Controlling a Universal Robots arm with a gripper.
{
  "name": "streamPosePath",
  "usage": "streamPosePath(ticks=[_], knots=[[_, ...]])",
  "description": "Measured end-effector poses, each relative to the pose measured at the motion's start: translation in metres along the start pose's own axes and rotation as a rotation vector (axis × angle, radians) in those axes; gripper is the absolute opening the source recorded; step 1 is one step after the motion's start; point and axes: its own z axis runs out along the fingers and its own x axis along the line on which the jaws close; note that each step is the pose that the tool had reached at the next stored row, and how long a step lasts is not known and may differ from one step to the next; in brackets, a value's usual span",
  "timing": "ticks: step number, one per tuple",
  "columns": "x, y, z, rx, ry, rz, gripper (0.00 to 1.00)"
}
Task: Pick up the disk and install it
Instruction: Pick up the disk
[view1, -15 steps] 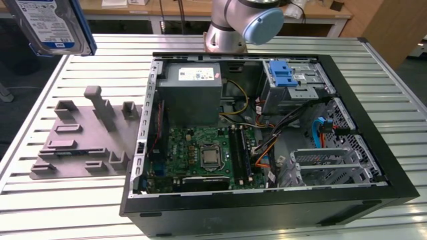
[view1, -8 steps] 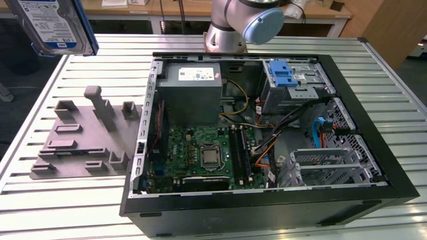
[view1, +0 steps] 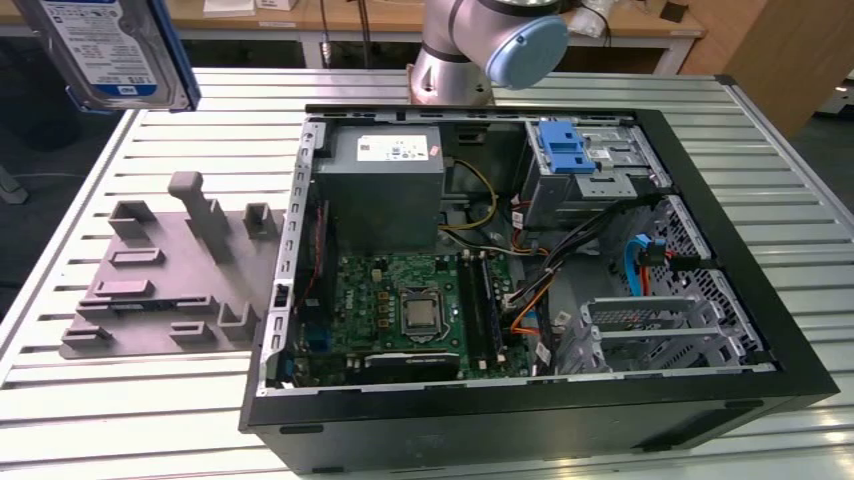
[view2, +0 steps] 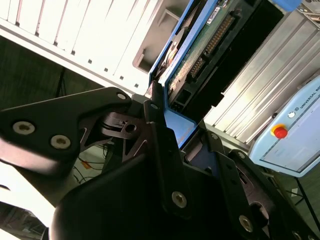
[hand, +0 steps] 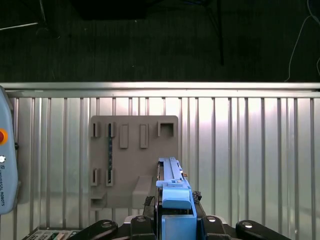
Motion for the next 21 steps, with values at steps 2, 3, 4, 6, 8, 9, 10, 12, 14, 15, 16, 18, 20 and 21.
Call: streamPosePath(ticks=[2, 3, 4, 6, 8, 9, 10, 12, 14, 15, 16, 18, 20, 21], knots=[[0.0000, -0.0008, 0.0000, 0.0000, 0.0000, 0.000, 0.36], [0.0000, -0.0013, 0.0000, 0.0000, 0.0000, 0.000, 0.36], [0.0000, -0.0017, 0.0000, 0.0001, 0.0000, 0.000, 0.36], [0.0000, -0.0025, -0.0001, 0.0000, 0.0001, 0.000, 0.36], [0.0000, -0.0035, -0.0001, 0.0000, 0.0001, 0.000, 0.36], [0.0000, -0.0039, -0.0001, 0.0000, 0.0000, 0.000, 0.36], [-0.0003, -0.0221, -0.0004, -0.0001, 0.0000, 0.000, 0.36], [-0.0003, -0.0307, -0.0005, -0.0001, 0.0001, 0.000, 0.36], [-0.0003, -0.0310, -0.0004, 0.0000, 0.0000, 0.000, 0.36], [-0.0003, -0.0312, -0.0005, -0.0001, 0.0000, 0.000, 0.36], [-0.0003, -0.0314, -0.0005, 0.0000, 0.0000, 0.000, 0.36], [-0.0004, -0.0323, -0.0005, 0.0000, 0.0000, 0.000, 0.36], [-0.0004, -0.0337, -0.0005, -0.0001, 0.0001, 0.000, 0.36], [-0.0004, -0.0344, -0.0005, 0.0000, 0.0000, 0.000, 0.36]])
